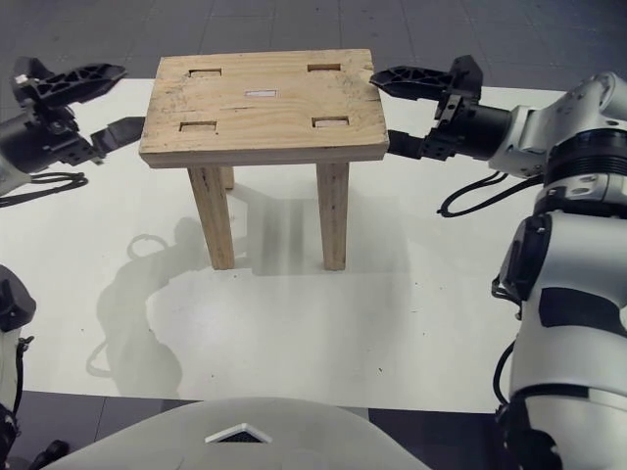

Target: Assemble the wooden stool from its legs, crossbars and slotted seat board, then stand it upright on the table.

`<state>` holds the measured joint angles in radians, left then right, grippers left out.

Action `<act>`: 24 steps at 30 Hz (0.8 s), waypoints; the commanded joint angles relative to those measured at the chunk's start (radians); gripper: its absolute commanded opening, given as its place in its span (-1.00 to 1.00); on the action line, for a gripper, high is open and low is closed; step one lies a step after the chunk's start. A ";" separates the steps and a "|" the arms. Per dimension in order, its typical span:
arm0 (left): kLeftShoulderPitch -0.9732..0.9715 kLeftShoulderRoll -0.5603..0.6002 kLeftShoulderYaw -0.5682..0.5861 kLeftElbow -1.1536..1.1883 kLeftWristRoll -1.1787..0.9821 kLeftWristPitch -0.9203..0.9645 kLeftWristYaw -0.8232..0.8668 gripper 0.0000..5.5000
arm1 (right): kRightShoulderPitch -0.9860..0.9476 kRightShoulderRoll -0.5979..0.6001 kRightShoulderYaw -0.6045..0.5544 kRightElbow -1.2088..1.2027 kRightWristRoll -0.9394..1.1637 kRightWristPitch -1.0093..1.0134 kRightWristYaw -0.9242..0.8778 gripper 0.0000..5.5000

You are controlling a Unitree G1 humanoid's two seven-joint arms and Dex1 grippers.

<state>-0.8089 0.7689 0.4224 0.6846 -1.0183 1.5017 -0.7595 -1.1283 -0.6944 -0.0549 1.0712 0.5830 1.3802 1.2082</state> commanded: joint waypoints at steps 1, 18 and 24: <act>0.135 0.051 0.034 -0.255 0.107 -0.231 0.031 0.77 | 0.009 -0.039 -0.077 -0.078 -0.061 -0.168 -0.164 0.87; -0.042 -0.365 -0.251 -1.145 0.433 -0.421 0.782 0.29 | 0.245 0.428 -0.180 -1.331 -0.036 -0.272 -0.858 0.33; -0.252 -0.359 -0.295 -0.945 0.541 -0.551 0.744 0.29 | 0.081 0.495 -0.174 -1.277 -0.047 -0.421 -0.943 0.33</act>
<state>-0.9809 0.3957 0.1311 -0.3050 -0.5099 0.9909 0.0007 -0.9631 -0.2161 -0.2170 -0.2216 0.5376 1.0040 0.2910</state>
